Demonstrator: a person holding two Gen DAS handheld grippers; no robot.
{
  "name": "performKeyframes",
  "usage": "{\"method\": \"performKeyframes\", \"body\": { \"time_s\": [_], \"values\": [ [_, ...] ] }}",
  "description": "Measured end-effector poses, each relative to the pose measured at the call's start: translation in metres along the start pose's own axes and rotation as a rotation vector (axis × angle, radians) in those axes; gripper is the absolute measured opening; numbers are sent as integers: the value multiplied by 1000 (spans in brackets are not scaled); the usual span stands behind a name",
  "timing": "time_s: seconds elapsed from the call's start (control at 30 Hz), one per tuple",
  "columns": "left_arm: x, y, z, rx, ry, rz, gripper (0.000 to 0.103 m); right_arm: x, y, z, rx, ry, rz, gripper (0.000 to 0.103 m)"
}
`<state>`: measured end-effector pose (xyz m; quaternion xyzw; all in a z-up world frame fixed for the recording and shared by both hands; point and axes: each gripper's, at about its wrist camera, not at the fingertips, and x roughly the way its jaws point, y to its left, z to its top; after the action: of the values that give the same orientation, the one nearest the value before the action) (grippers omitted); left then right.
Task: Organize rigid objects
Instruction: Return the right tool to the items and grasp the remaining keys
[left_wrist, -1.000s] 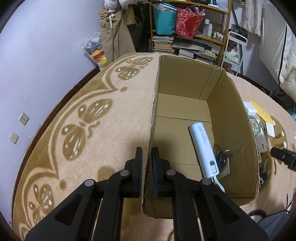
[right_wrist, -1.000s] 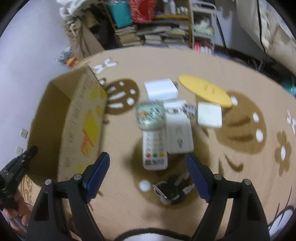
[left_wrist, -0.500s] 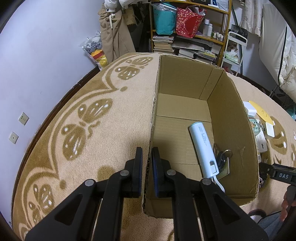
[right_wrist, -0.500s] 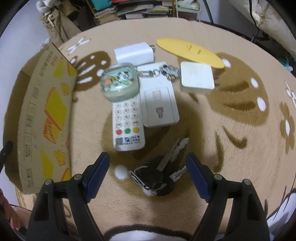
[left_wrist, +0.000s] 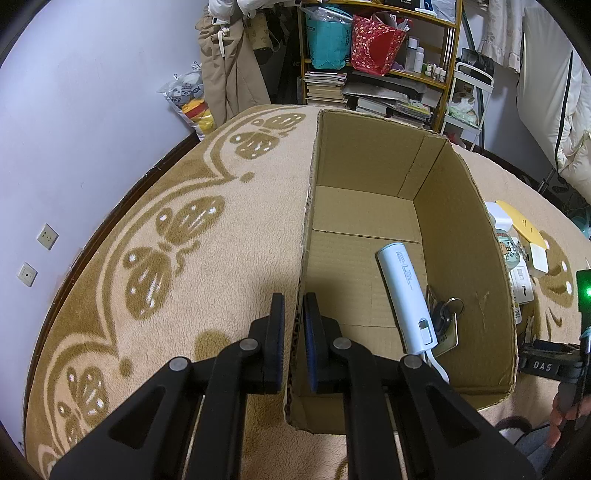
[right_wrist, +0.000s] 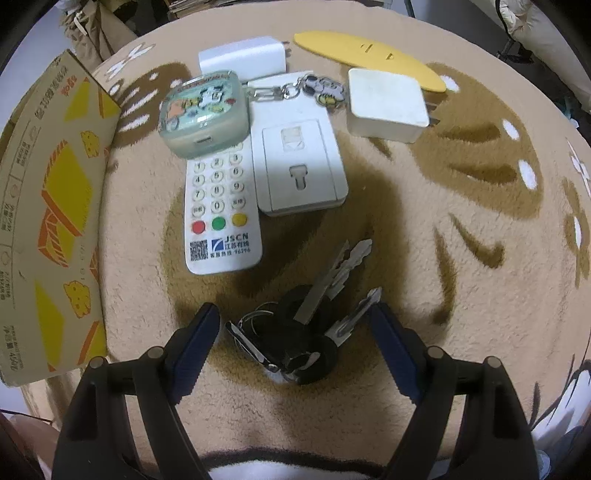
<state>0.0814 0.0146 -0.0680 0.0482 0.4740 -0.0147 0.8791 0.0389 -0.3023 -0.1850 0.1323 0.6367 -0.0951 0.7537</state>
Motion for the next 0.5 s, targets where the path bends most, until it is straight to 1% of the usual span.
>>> {"method": "performKeyframes", "body": {
  "time_s": [0.13,0.23,0.27,0.37,0.4,0.43,0.5],
  "values": [
    [0,0,0,0,0,0,10,4,8,-4,-31,-5,-42,88],
    [0,0,0,0,0,0,10,5,13,-6,-47,-15,-59,83],
    [0,0,0,0,0,-1,10,3,20,-7,-48,-17,-59,79],
    [0,0,0,0,0,0,10,0,23,-10,-48,-30,-54,62],
    [0,0,0,0,0,0,10,-2,21,-11,-48,-34,-46,59],
    [0,0,0,0,0,-1,10,-4,22,-12,-53,-36,-44,58],
    [0,0,0,-1,0,-1,10,-10,20,-11,-59,-36,-30,51]
  ]
}}
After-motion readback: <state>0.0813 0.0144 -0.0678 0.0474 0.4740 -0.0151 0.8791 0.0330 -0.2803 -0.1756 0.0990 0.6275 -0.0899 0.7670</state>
